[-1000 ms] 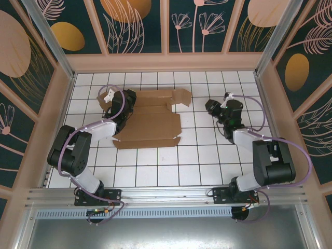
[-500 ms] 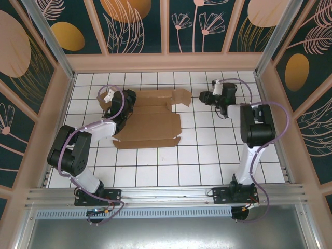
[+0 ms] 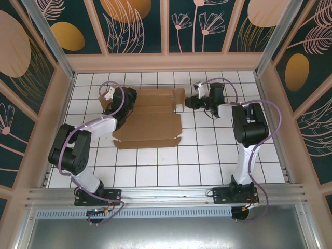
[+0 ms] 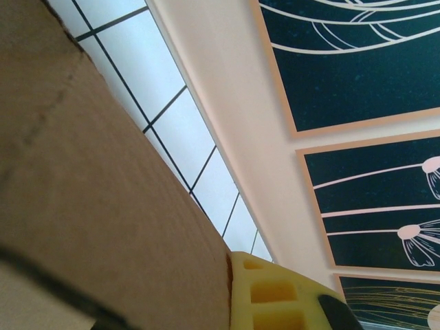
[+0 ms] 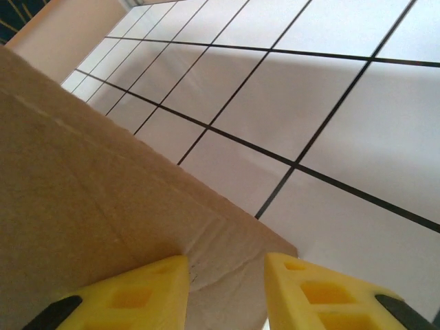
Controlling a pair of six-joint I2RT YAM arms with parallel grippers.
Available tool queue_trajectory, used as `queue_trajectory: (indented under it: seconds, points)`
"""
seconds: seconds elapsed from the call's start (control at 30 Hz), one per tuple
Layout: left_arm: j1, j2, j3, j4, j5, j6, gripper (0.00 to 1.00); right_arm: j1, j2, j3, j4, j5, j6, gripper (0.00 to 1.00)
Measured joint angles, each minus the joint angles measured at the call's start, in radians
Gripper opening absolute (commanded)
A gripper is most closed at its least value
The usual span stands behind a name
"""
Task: Fold the paper box
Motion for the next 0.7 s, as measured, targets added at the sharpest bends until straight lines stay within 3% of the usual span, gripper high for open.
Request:
queue_trajectory:
  seconds: [0.7]
  points:
    - [0.035,0.051,0.071,-0.031,0.05,-0.018,0.0,0.061,0.0,0.015,-0.013,-0.035,-0.068,0.35]
